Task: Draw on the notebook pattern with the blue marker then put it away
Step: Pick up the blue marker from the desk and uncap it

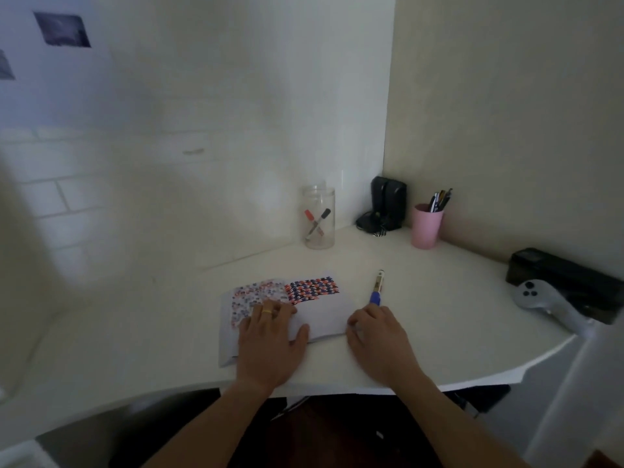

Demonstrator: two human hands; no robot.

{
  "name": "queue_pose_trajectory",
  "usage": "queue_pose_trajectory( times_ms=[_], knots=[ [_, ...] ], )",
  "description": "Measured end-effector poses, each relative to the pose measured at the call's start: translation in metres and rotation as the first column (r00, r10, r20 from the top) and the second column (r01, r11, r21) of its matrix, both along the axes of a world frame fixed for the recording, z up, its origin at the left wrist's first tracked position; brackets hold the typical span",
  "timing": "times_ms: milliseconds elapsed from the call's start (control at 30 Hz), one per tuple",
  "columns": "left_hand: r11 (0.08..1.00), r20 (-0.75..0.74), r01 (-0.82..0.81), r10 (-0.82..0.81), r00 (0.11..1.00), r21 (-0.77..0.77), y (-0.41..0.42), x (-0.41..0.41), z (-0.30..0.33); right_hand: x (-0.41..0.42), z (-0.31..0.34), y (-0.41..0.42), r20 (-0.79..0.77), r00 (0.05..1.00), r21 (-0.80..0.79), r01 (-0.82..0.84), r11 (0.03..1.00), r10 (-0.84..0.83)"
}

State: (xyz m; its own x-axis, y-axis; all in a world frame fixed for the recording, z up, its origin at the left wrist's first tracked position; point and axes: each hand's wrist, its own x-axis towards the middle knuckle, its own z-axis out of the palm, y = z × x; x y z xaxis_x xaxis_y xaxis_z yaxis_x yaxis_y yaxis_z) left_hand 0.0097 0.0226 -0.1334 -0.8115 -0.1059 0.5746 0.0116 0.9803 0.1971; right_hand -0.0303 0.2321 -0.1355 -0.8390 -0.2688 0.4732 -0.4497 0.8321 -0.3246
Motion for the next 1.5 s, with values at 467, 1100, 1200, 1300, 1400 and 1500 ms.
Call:
queue_pose_trajectory(
  times_ms=[467,1100,1200,1300,1400,1500],
  knots=[
    [0.989,0.04,0.142,-0.14,0.989,-0.045,-0.005,-0.014,-0.008,-0.086,0.051,-0.006,0.283,0.856,0.135,0.412,0.901,-0.433],
    [0.949,0.199,0.293,-0.311,0.929,0.112,-0.052,-0.134,0.04,-0.144,0.043,-0.061,0.403,0.674,-0.9,0.171,0.4,0.62],
    [0.917,0.163,0.386,-0.398,0.903,0.103,-0.057,-0.143,0.038,-0.144,0.032,-0.058,0.358,0.712,-0.911,0.125,0.392,0.604],
    [0.904,0.1,0.423,-0.427,0.899,0.057,-0.058,-0.146,0.029,-0.143,0.032,-0.057,0.318,0.742,-0.897,0.034,0.441,0.59],
    [0.895,0.019,0.445,-0.445,0.895,0.0,-0.059,-0.155,0.028,-0.143,0.032,-0.059,0.26,0.743,-0.901,-0.044,0.432,0.617],
    [0.876,-0.035,0.481,-0.482,0.875,-0.04,-0.058,-0.154,0.027,-0.14,0.03,-0.064,0.229,0.737,-0.923,-0.044,0.382,0.636]
  ],
)
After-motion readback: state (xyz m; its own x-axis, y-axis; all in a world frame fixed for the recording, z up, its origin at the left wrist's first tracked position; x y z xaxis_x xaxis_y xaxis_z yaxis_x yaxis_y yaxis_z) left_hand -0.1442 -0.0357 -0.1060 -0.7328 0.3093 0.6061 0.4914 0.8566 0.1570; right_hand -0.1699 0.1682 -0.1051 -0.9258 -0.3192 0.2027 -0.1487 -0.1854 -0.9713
